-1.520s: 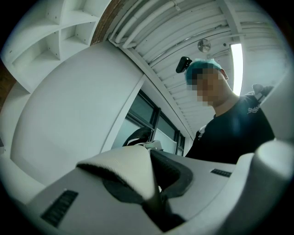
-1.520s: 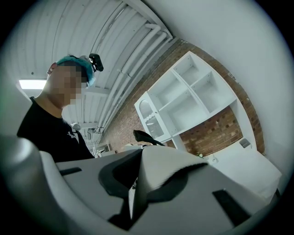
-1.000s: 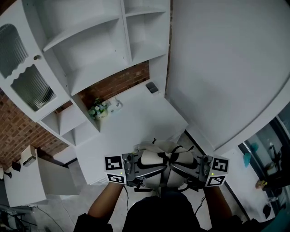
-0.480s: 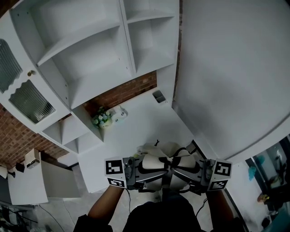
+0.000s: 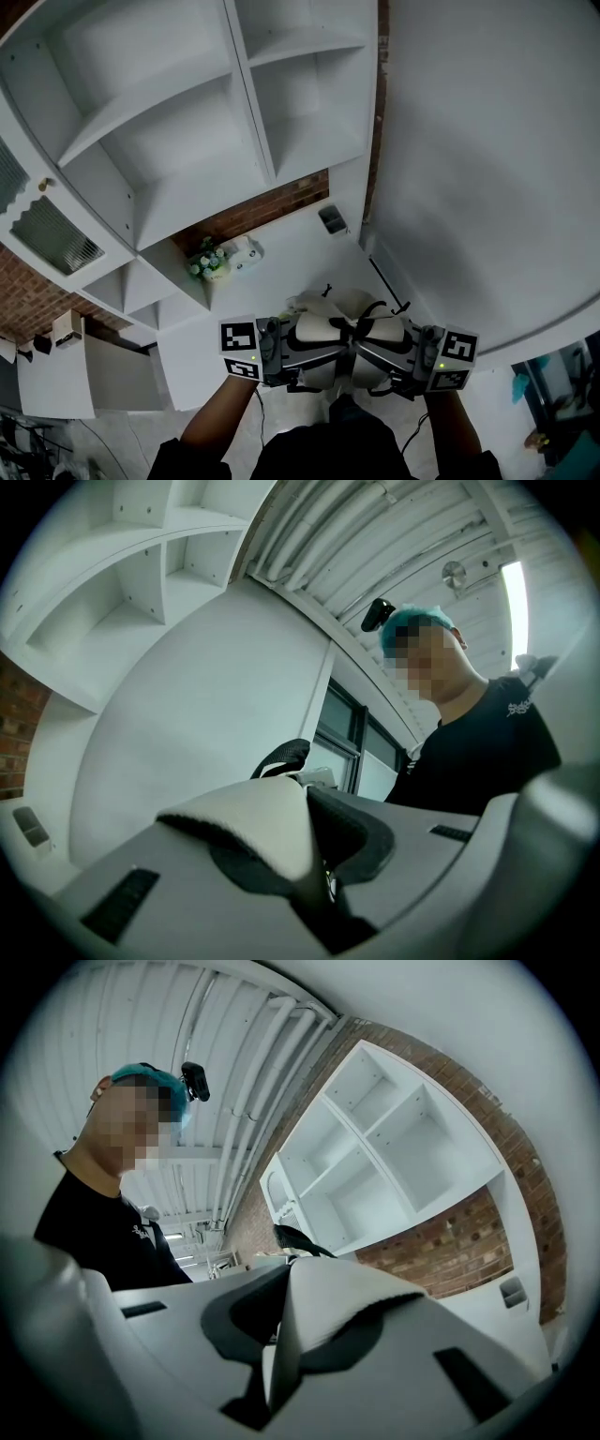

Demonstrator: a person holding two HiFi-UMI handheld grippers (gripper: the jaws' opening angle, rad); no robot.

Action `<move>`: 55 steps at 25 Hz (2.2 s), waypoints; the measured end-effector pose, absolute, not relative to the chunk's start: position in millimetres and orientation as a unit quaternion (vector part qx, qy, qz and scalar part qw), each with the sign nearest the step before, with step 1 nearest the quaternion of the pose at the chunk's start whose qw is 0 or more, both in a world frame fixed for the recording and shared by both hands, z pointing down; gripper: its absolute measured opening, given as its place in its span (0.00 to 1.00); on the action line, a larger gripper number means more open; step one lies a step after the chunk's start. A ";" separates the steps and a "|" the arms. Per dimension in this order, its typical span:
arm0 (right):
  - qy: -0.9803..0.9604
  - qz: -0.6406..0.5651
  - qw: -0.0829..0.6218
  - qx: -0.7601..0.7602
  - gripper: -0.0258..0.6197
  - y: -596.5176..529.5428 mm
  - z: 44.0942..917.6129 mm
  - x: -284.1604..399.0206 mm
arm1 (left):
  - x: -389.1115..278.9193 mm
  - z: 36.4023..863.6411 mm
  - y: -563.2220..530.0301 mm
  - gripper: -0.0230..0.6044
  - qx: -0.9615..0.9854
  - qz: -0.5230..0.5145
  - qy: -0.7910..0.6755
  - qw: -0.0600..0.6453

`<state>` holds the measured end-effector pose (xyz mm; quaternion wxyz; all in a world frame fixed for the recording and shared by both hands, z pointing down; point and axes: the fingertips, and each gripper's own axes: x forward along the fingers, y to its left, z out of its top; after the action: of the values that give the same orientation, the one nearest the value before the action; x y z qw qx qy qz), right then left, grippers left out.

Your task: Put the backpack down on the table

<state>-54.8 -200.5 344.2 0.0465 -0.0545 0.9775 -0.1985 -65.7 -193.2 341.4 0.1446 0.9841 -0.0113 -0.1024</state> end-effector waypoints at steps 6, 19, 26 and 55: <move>0.980 -0.184 0.067 -0.030 0.11 -257.4 341.3 -40.4 | -51.7 341.6 -248.2 0.14 0.983 -0.103 -0.030 0.149; 0.975 -0.213 0.056 -0.011 0.11 -346.9 339.8 -17.4 | -23.2 351.1 -340.9 0.14 0.980 -0.108 -0.063 0.154; 0.978 -0.205 0.048 0.005 0.11 -383.8 343.4 -10.0 | -16.8 354.2 -374.7 0.14 0.984 -0.088 -0.062 0.143; 0.978 -0.202 0.042 0.029 0.12 -443.6 381.5 -9.1 | -17.6 382.6 -441.9 0.14 0.976 -0.096 -0.116 0.159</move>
<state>-9.1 -443.6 381.5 0.0419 0.0286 0.9781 -0.2018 -17.6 -441.9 382.6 0.1586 0.9758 -0.1159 -0.0960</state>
